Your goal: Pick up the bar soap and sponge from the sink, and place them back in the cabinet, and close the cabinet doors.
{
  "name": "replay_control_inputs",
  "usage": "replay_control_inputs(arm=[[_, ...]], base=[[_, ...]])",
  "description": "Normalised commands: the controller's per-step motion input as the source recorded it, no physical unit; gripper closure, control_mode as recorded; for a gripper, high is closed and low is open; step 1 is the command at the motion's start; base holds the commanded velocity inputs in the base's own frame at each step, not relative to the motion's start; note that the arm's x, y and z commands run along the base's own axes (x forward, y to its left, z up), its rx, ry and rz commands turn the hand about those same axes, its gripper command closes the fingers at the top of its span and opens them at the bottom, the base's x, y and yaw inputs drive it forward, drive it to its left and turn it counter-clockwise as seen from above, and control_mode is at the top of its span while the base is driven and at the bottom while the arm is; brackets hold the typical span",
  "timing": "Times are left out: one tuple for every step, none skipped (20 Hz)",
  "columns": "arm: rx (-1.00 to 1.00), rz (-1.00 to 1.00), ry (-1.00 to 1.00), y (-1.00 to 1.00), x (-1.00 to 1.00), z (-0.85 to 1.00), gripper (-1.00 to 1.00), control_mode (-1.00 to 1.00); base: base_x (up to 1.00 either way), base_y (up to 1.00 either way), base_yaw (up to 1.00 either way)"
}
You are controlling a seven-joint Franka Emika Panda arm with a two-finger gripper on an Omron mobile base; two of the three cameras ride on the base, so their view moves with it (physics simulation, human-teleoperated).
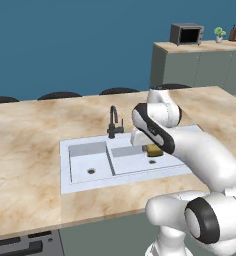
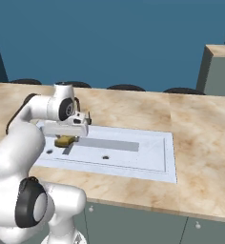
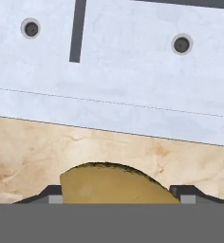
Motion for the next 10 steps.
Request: replay_control_inputs(arm=[[-0.01,0.00,-0.04,-0.35,-0.59,0.21,1.00,-1.00],[-0.01,0.00,-0.04,-0.31,-0.38,0.23,1.00,-1.00],[-0.01,0.00,-0.03,-0.23,-0.18,0.24,1.00,-1.00],[-0.01,0.00,-0.01,-0.21,-0.13,0.29,1.00,-1.00],[-0.01,0.00,-0.01,-0.26,-0.17,0.32,1.00,-1.00],[0.00,0.00,-0.02,-0.31,-0.29,0.43,1.00,-1.00],[0.00,0.00,0.00,-0.34,-0.31,0.45,1.00,-1.00],[0.00,0.00,-0.01,-0.34,-0.23,0.38,1.00,-1.00],[0.00,0.00,0.00,-0.34,-0.16,0.41,1.00,-1.00],[0.00,0.00,0.00,-0.35,-0.16,0.44,1.00,-1.00]], base=[[0.00,0.00,0.00],[0.00,0.00,0.00],[0.00,0.00,0.00],[0.00,0.00,0.00],[0.00,0.00,0.00],[0.00,0.00,0.00],[0.00,0.00,0.00],[0.00,0.00,0.00],[0.00,0.00,0.00],[0.00,0.00,0.00]])
